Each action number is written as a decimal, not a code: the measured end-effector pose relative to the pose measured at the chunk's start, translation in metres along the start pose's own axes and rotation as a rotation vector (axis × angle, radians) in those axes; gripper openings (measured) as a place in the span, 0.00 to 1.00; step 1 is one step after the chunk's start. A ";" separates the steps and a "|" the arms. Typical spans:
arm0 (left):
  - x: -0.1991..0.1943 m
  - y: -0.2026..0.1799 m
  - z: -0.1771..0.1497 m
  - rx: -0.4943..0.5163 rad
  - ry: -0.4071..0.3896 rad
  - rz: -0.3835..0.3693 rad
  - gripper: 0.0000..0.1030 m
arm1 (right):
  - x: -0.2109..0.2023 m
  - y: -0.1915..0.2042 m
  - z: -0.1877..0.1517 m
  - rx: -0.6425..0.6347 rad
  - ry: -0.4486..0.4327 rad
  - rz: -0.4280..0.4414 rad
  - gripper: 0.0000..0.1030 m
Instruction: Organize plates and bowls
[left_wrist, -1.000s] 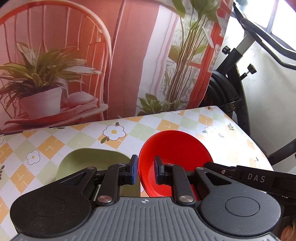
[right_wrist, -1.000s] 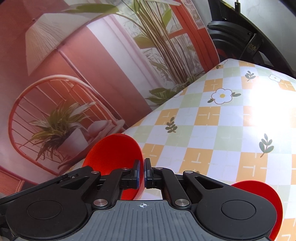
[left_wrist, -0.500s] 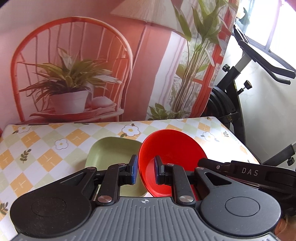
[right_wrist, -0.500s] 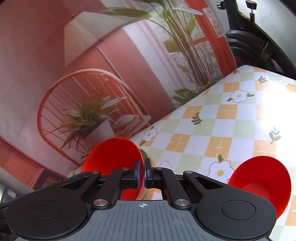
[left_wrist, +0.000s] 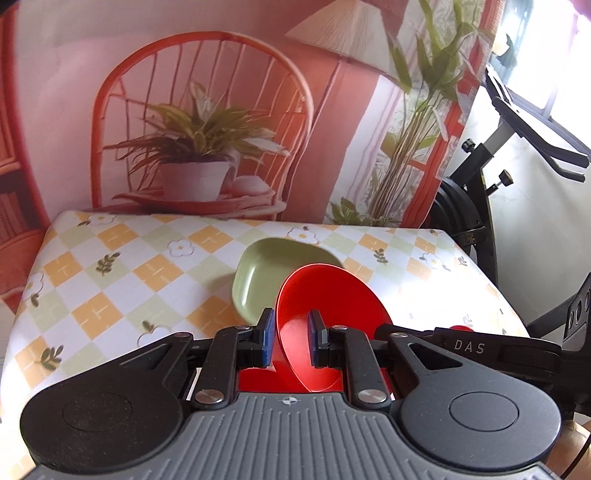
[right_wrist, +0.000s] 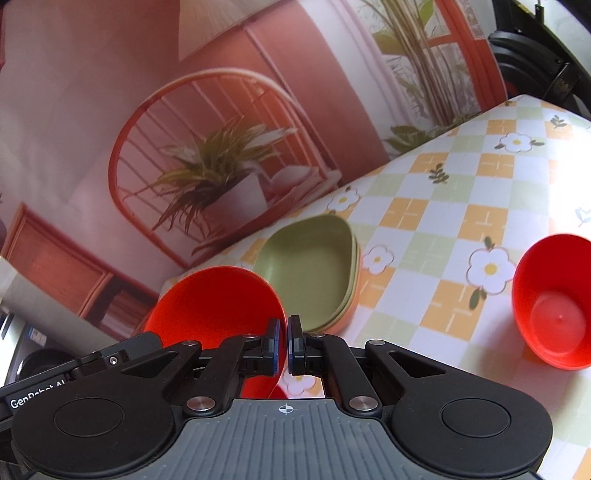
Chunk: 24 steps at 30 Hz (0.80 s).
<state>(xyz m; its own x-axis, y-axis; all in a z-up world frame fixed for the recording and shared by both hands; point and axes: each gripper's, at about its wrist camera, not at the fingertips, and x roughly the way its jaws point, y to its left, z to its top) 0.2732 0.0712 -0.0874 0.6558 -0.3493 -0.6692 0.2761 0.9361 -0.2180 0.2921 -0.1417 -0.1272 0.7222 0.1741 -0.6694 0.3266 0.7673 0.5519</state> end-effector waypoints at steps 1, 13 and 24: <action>-0.002 0.004 -0.003 -0.007 0.003 0.002 0.18 | 0.001 0.002 -0.003 -0.007 0.009 0.001 0.04; -0.007 0.025 -0.035 -0.045 -0.004 0.064 0.18 | 0.016 0.017 -0.036 -0.122 0.080 0.007 0.04; 0.004 0.047 -0.066 -0.187 -0.010 0.070 0.18 | 0.034 0.009 -0.058 -0.158 0.118 0.004 0.04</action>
<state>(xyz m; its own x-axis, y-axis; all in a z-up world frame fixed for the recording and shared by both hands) 0.2425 0.1166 -0.1466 0.6764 -0.2828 -0.6801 0.0952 0.9492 -0.3000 0.2838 -0.0932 -0.1741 0.6438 0.2408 -0.7263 0.2178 0.8523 0.4756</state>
